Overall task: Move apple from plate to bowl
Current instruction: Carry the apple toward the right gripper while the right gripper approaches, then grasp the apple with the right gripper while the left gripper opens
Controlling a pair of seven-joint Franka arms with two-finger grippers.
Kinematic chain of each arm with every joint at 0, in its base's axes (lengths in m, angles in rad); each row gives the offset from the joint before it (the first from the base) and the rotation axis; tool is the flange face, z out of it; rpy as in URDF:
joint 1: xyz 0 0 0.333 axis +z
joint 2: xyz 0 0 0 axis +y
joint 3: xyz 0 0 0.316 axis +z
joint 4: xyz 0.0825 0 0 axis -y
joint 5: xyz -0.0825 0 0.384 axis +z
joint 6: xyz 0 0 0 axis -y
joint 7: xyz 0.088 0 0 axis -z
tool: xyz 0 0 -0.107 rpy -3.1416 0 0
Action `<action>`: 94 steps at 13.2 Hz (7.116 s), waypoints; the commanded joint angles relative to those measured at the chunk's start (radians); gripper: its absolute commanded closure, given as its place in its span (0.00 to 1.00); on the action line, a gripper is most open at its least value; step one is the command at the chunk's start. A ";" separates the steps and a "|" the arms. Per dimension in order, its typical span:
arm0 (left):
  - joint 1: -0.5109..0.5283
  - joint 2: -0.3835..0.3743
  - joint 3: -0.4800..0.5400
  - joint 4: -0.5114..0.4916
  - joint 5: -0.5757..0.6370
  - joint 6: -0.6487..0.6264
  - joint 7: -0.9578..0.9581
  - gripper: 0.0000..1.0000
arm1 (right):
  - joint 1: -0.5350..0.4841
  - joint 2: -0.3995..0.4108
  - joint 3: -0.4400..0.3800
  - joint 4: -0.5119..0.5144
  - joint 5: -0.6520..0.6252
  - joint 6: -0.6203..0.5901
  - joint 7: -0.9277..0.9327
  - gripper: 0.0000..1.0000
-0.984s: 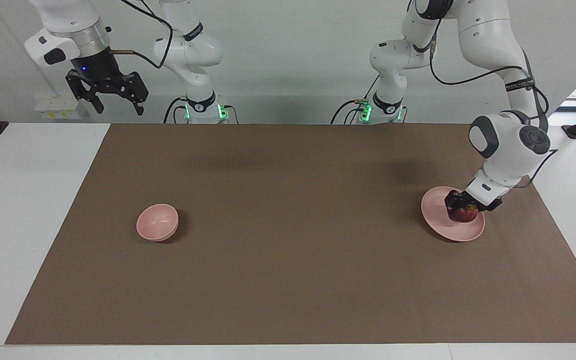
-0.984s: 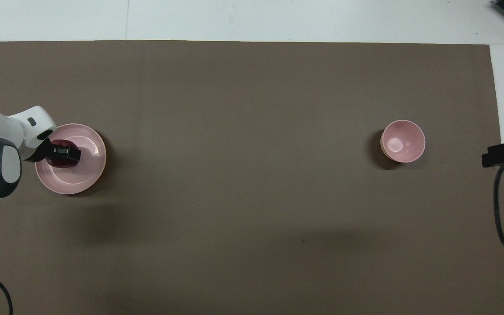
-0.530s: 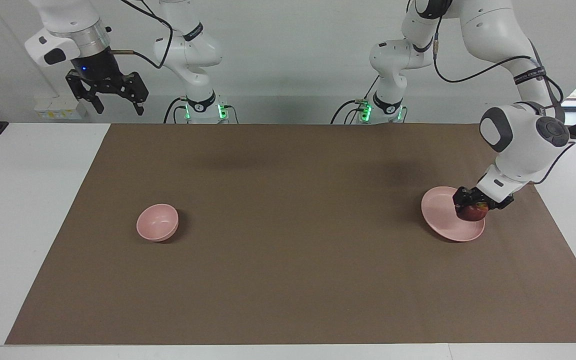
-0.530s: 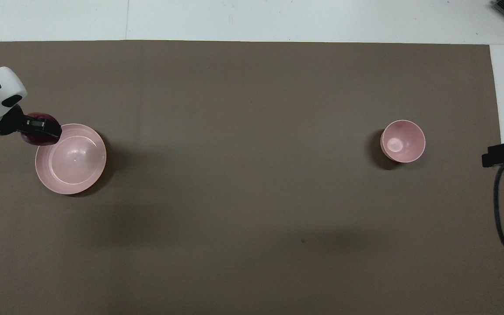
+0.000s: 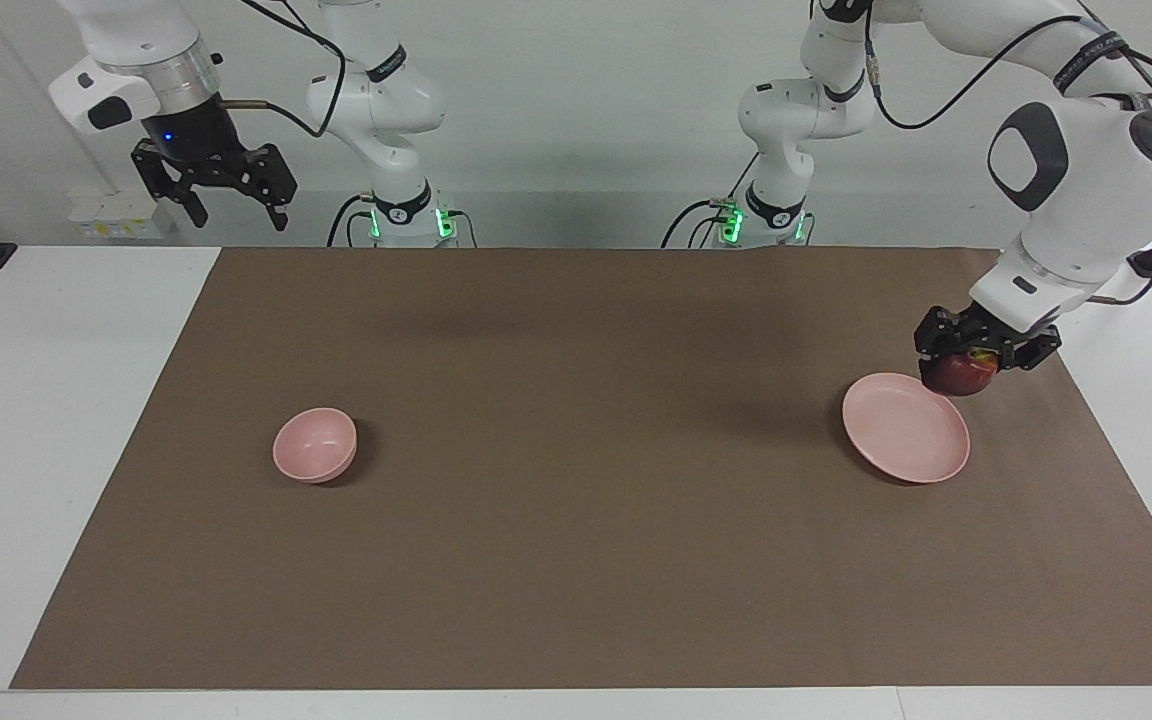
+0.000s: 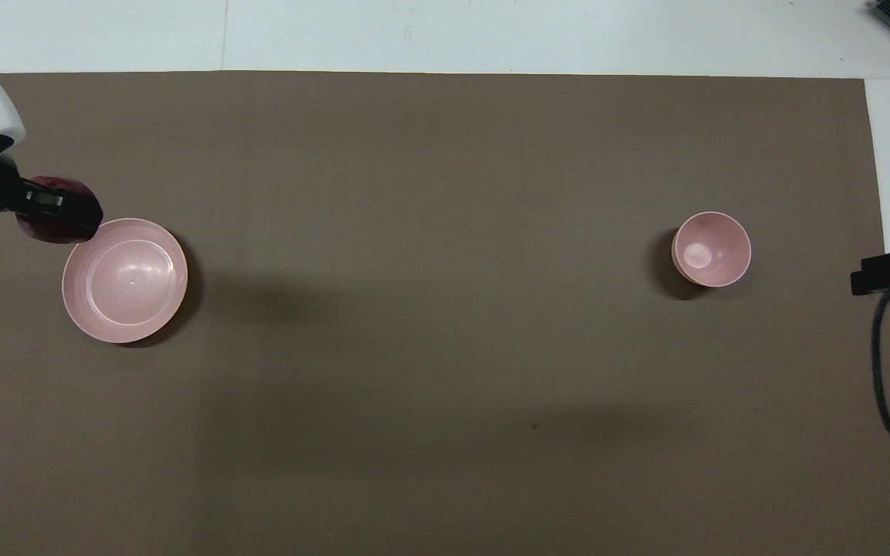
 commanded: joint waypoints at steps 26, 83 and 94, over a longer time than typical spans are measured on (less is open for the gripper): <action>-0.099 -0.117 -0.016 -0.020 -0.530 -0.137 -1.244 1.00 | 0.080 0.139 0.010 -0.280 0.772 0.266 -0.347 0.00; -0.354 -0.243 -0.048 -0.451 -1.467 0.297 -1.191 0.00 | 0.212 0.036 0.007 -0.530 1.510 0.382 -0.287 1.00; -0.271 -0.184 -0.039 -0.365 -1.024 0.289 -1.067 0.00 | -0.058 0.169 0.011 -0.352 0.534 0.398 -0.281 1.00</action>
